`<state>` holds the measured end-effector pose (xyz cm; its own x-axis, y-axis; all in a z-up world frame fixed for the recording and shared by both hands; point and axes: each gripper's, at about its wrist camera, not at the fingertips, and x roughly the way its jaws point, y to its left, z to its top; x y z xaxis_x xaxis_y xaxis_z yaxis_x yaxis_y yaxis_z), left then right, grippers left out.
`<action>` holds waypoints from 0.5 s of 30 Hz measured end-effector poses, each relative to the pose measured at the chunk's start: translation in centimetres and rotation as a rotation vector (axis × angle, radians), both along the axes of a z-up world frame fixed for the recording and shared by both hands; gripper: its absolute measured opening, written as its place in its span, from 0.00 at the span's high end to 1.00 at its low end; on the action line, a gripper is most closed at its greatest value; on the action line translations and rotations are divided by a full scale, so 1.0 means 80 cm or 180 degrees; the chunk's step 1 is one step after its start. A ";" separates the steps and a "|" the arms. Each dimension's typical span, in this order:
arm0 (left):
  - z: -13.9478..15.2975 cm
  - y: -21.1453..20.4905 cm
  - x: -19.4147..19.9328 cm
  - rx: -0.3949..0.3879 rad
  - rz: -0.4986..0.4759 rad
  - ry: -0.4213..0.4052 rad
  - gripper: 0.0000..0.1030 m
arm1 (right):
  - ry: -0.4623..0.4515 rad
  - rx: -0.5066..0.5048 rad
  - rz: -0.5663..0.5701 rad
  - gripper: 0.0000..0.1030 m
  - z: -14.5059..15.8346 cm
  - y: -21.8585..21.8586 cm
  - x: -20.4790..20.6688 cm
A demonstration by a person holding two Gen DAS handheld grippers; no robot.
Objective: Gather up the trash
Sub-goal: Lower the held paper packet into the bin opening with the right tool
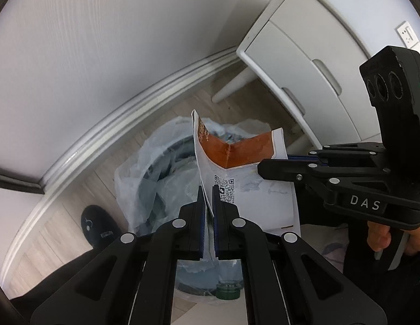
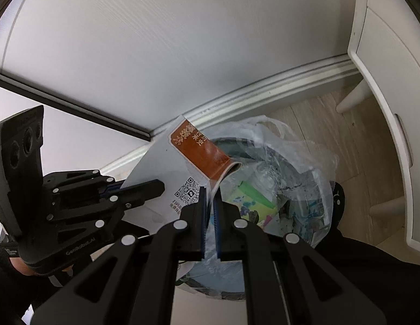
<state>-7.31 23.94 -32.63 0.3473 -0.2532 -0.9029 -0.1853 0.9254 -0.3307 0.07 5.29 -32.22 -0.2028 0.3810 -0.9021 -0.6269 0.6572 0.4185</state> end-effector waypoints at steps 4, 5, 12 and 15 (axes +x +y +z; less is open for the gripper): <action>-0.023 0.003 0.004 -0.0062 0.0014 0.0101 0.96 | 0.0048 -0.0145 0.0071 0.93 -0.023 0.010 0.000; -0.029 0.003 0.004 -0.0082 0.0009 0.0129 0.96 | 0.0063 -0.0180 0.0092 0.93 -0.029 0.013 0.000; -0.065 0.010 0.006 -0.0111 0.0014 0.0353 0.96 | 0.0166 -0.0353 0.0235 0.93 -0.069 0.026 -0.004; -0.079 0.011 0.008 -0.0124 0.0017 0.0431 0.96 | 0.0203 -0.0406 0.0264 0.93 -0.080 0.028 -0.006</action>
